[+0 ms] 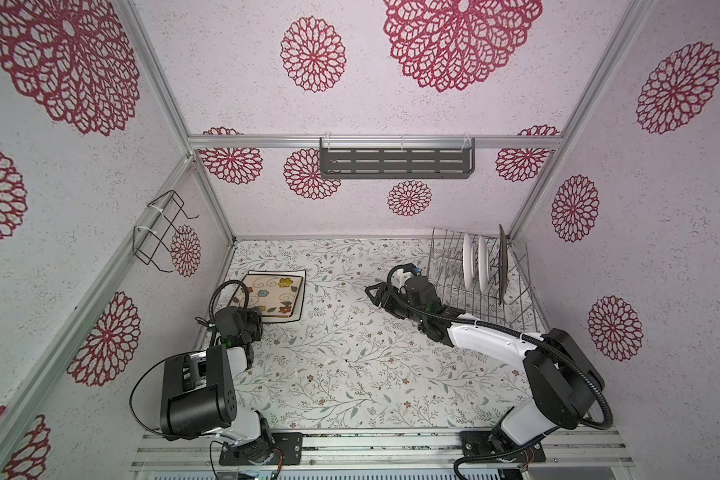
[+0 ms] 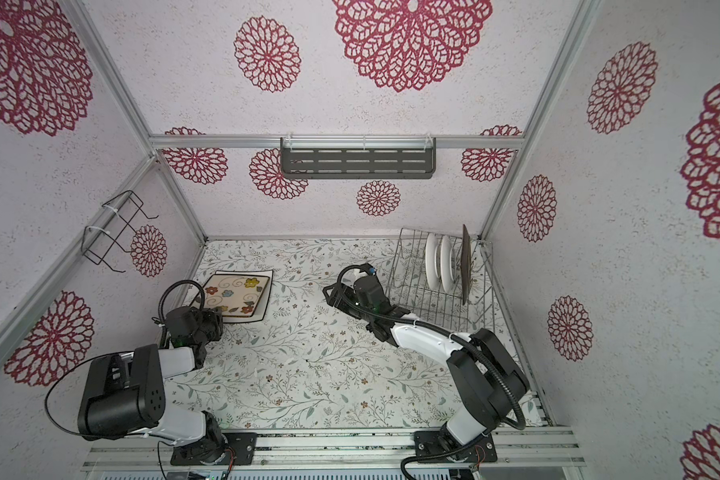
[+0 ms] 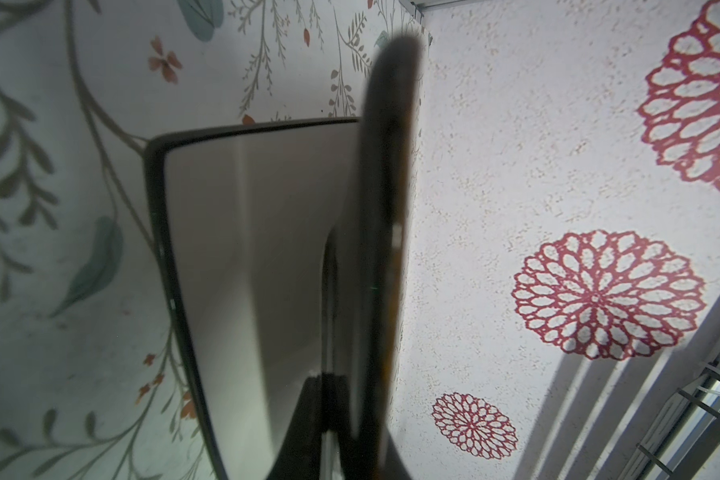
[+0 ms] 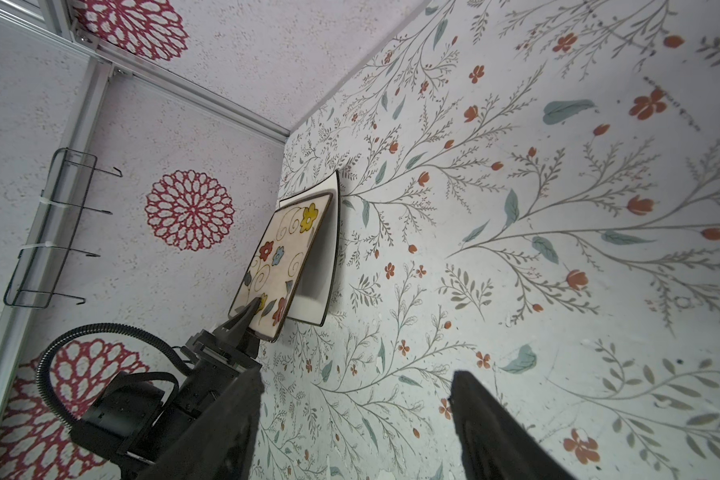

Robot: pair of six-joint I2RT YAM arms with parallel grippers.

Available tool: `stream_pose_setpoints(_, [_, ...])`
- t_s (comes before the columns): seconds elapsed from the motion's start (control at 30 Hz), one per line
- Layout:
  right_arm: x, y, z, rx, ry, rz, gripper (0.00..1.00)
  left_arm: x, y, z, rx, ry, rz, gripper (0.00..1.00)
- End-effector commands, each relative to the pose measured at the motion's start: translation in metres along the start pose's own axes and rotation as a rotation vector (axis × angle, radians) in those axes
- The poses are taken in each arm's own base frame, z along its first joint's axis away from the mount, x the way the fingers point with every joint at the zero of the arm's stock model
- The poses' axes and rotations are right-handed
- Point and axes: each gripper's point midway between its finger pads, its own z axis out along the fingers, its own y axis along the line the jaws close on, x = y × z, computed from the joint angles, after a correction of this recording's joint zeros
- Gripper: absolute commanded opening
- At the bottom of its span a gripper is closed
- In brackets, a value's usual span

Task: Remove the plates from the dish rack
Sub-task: 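Lower the flowered plate onto the white square plate with the left gripper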

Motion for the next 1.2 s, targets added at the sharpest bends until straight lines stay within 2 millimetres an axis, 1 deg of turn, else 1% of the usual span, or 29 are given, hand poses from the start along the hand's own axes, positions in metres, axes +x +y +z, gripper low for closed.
stream_pose_setpoints(0.0, [-0.003,0.012,-0.002,-0.046,-0.012,0.005,0.74,-0.010,-0.074,-0.007,0.253,-0.023,0.051,0.00])
stream_pose_setpoints(0.33, [0.000,0.008,0.000,-0.039,-0.002,0.007,0.74,-0.011,-0.064,-0.005,0.208,-0.030,0.043,0.01])
stream_pose_setpoints(0.63, [0.000,0.008,0.000,-0.041,-0.002,0.010,0.74,-0.010,-0.062,-0.007,0.195,-0.029,0.046,0.14])
stream_pose_setpoints(0.87, [0.001,0.008,0.000,-0.040,-0.001,0.010,0.74,-0.010,-0.061,-0.008,0.186,-0.026,0.049,0.31])
stream_pose_setpoints(0.93, [0.001,0.007,0.001,-0.038,0.002,0.011,0.74,-0.009,-0.061,-0.008,0.180,-0.024,0.054,0.38])
stream_pose_setpoints(1.07, [0.001,0.008,0.000,-0.042,0.001,0.011,0.74,-0.010,-0.060,-0.010,0.164,-0.028,0.062,0.48])
stream_pose_setpoints(1.17, [0.001,0.006,-0.001,-0.036,-0.001,0.012,0.74,-0.010,-0.059,-0.010,0.149,-0.029,0.073,0.57])
